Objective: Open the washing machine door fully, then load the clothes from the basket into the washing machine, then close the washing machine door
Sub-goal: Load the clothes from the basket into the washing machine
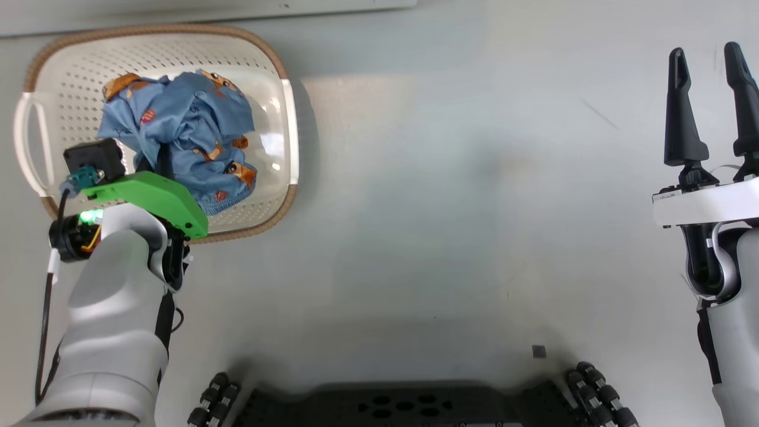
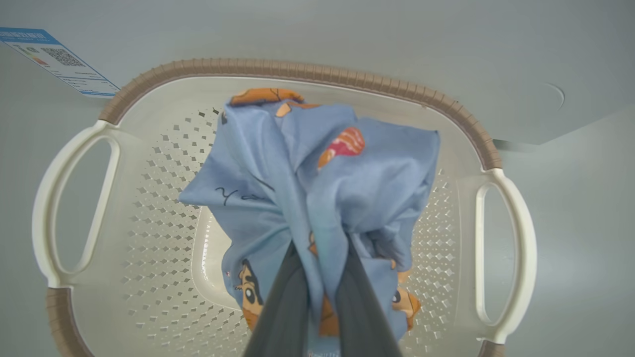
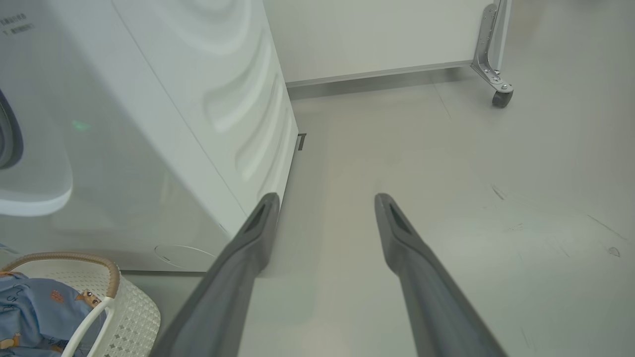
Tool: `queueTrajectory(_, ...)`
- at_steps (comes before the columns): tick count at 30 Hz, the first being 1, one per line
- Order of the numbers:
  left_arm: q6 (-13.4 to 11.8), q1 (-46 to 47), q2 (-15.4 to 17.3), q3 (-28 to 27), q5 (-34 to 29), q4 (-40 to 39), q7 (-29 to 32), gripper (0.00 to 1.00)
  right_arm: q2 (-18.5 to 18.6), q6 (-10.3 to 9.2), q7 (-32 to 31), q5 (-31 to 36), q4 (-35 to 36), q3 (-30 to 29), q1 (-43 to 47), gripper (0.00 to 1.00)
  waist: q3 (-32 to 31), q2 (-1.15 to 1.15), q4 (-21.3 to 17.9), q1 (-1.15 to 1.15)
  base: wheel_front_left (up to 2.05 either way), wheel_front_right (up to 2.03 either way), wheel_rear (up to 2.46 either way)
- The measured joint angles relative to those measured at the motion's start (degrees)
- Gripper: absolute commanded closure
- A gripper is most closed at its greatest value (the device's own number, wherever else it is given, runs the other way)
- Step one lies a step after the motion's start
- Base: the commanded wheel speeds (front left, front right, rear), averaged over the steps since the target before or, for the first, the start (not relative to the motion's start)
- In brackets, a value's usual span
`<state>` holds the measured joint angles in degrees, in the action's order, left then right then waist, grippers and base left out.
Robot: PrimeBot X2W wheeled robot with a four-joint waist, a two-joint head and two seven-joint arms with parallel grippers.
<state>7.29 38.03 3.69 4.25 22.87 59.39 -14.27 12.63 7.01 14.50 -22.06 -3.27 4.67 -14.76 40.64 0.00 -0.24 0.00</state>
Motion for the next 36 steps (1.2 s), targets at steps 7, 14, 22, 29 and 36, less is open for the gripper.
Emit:
queueTrajectory(7,0.0,-4.4,-0.3,-0.6,0.4,-6.0,0.0,1.0,0.1,0.0,0.0,0.3,-2.0,0.3,1.5,0.0,-6.4,0.0,0.9,0.0,0.0,0.0,0.0)
queueTrajectory(14,0.0,-9.9,-0.1,-2.1,0.4,-12.2,0.0,1.0,-0.1,0.0,0.0,0.3,-4.2,0.8,4.6,0.0,-13.0,0.0,1.9,0.0,0.0,0.0,0.0)
queueTrajectory(22,0.0,-14.4,1.0,-2.5,-0.5,-18.8,0.0,1.0,-0.4,0.0,0.0,0.3,-5.6,0.8,7.7,0.0,-19.3,0.0,2.7,0.0,0.0,0.0,0.0)
queueTrajectory(29,0.0,-18.2,1.2,-3.2,-1.3,-25.1,0.0,1.0,-0.6,0.0,0.0,0.3,-6.1,0.9,8.6,0.0,-24.0,0.0,3.2,0.0,0.0,0.0,0.0)
queueTrajectory(36,0.0,-21.5,1.3,-4.2,-2.5,-31.2,0.0,1.0,-1.6,0.0,0.0,0.3,-7.2,1.0,11.1,0.0,-28.2,0.0,3.6,0.0,0.0,0.0,0.0)
